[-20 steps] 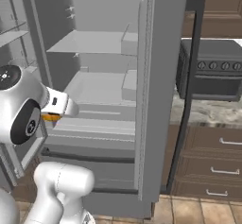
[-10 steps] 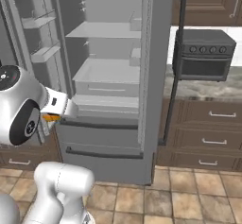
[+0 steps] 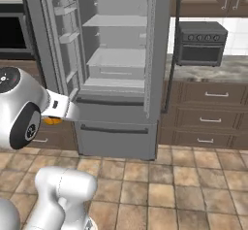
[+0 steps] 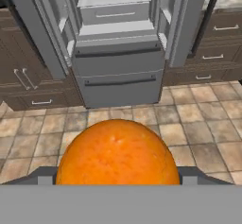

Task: Retrieve the kiwi and orange from the fridge and place them into the bowl on the dining table.

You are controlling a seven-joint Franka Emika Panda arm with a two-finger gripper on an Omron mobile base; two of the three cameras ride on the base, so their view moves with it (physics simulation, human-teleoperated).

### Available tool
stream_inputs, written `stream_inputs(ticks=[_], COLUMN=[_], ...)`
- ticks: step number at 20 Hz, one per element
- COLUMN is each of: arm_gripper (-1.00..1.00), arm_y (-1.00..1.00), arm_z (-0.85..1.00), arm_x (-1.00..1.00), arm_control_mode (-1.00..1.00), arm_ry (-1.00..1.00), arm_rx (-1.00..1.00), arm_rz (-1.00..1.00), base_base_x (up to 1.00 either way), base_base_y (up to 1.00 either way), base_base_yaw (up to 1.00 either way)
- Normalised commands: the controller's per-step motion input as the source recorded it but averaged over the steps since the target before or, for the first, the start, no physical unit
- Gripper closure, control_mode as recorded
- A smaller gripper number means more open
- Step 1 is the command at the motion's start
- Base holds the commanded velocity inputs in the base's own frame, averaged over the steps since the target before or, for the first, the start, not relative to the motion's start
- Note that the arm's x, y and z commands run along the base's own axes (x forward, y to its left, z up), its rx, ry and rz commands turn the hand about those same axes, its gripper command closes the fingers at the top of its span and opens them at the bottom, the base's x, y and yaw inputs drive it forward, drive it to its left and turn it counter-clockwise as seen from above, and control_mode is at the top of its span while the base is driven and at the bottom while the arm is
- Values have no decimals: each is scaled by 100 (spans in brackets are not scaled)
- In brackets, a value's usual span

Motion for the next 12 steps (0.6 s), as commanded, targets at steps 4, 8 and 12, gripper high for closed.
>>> stream_inputs(ticks=[4, 8, 12], arm_gripper=[100, 100, 100], arm_y=[0, 0, 0], arm_z=[0, 0, 0], arm_x=[0, 0, 0], arm_control_mode=[100, 100, 100], arm_ry=[0, 0, 0], arm_rx=[0, 0, 0], arm_rz=[0, 0, 0], base_base_x=[-100, -100, -100], base_base_y=[0, 0, 0], base_base_yaw=[0, 0, 0])
